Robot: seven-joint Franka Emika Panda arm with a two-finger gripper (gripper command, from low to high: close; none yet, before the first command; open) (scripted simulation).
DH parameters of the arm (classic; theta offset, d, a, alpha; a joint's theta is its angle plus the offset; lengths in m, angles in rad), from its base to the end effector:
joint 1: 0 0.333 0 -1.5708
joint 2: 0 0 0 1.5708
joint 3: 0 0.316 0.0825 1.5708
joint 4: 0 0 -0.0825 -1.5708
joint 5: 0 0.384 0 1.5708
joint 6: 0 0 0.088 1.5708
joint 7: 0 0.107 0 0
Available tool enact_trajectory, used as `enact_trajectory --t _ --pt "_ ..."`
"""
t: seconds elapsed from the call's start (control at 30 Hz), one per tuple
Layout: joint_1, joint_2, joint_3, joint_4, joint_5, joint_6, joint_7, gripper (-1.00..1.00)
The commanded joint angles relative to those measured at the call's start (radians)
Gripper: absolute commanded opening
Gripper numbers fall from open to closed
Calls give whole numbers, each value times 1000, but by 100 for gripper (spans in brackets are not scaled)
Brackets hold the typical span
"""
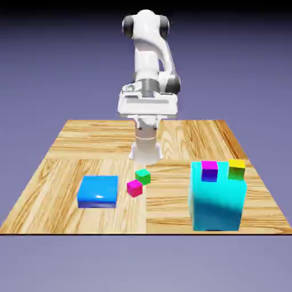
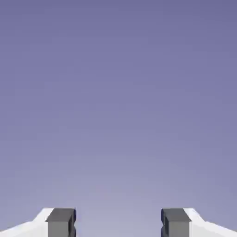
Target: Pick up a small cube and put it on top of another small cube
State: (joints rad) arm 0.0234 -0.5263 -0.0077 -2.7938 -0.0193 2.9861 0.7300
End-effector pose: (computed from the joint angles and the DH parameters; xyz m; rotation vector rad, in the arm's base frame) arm 0.3967 0.0076 0.4419 -2.5631 0.9309 -0.9568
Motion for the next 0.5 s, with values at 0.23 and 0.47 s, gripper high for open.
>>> enact_trajectory --t 0.23,0.47 --pt "76 290 -51 107 -128 -337 -73 0" --pt "142 544 -96 201 -239 -633 -137 0"
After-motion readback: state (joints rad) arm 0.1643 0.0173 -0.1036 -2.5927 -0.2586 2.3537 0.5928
